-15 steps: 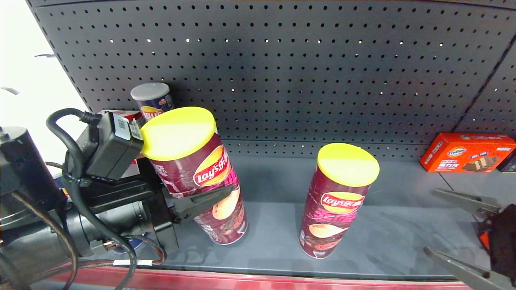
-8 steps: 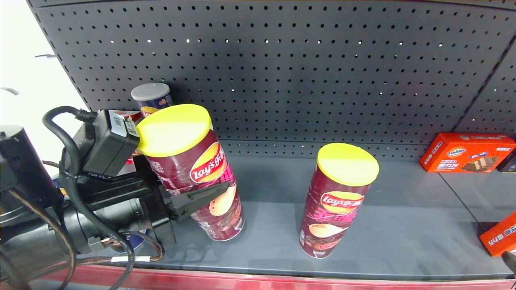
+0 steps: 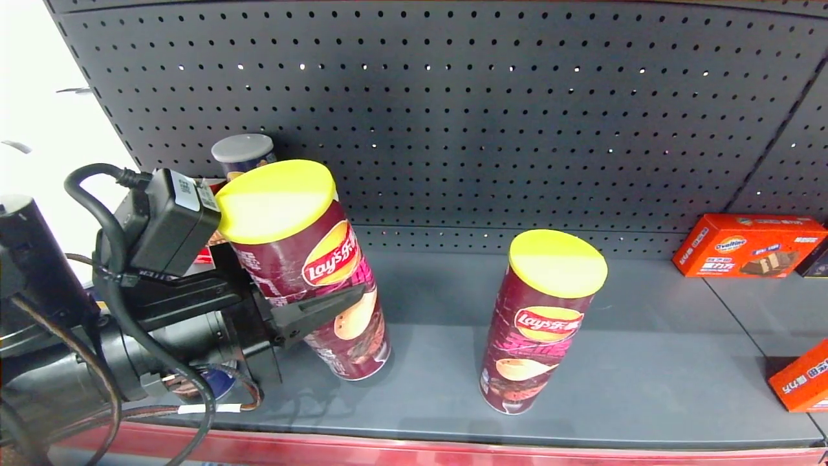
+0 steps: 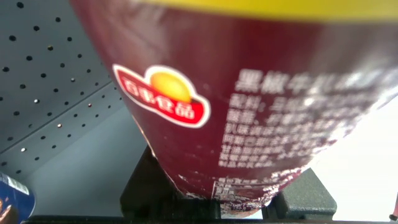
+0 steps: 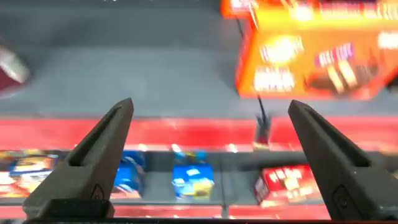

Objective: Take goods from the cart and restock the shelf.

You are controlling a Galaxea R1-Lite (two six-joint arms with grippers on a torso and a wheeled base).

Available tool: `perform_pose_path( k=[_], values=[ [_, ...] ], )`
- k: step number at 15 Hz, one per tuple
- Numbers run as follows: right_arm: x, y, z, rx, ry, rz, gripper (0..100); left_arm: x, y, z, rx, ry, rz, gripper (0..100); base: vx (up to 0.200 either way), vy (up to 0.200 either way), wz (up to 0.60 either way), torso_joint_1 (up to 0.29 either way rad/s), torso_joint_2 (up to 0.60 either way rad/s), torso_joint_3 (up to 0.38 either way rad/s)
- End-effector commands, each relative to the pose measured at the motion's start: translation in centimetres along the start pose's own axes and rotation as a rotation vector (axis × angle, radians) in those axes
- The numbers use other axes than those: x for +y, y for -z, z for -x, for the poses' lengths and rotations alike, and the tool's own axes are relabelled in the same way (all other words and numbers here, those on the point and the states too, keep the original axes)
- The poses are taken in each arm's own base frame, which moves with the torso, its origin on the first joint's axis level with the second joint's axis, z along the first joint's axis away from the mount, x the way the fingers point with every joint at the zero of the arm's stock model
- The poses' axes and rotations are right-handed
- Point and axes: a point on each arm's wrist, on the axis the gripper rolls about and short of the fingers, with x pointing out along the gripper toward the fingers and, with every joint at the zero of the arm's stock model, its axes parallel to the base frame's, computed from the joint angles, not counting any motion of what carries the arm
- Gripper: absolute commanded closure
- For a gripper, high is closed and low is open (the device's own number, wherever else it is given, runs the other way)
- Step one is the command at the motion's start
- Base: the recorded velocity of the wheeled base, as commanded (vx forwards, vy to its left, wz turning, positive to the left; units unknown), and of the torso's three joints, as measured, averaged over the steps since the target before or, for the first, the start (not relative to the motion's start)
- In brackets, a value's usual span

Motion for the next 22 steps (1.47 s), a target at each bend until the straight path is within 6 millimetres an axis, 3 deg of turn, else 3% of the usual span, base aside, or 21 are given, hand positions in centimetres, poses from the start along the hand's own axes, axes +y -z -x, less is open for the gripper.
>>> perform_pose_path(
  k=[1,2,4,7,10,16,22],
  values=[
    [-0.2,1.5,0.0,-0.04,0.098,0.006,0,0.0,0.1,-0.1,0.003,-0.003,0.001,100,0.0,0.0,0.0,0.0,0.0,0.0],
    [-0.4,1.5,0.1,-0.034,0.218,0.004,0,0.1,0.1,-0.2,0.006,-0.007,0.002,100,0.0,0.0,0.0,0.0,0.0,0.0],
    [-0.5,1.6,0.1,-0.036,0.275,0.011,0,0.1,0.2,-0.1,0.011,-0.017,0.003,100,0.0,0.0,0.0,0.0,0.0,0.0],
    [-0.3,1.5,0.0,-0.045,0.181,0.081,0,0.2,0.3,0.1,0.014,-0.037,0.004,100,0.0,0.0,0.0,0.0,0.0,0.0],
    [-0.5,1.6,0.0,-0.047,0.294,0.049,0,0.5,0.5,0.3,0.023,-0.06,0.006,100,0.0,0.0,0.0,0.0,0.0,0.0],
    [-0.5,2.2,-0.1,-0.021,0.242,-0.022,0,0.9,0.8,-0.3,0.034,-0.057,0.012,100,0.0,0.0,0.0,0.0,0.0,0.0],
    [-0.5,2.2,-0.1,-0.017,0.233,-0.013,0,-0.7,-1.2,-2.2,0.006,0.045,0.069,100,0.0,0.0,0.0,0.0,0.0,0.0]
  ],
)
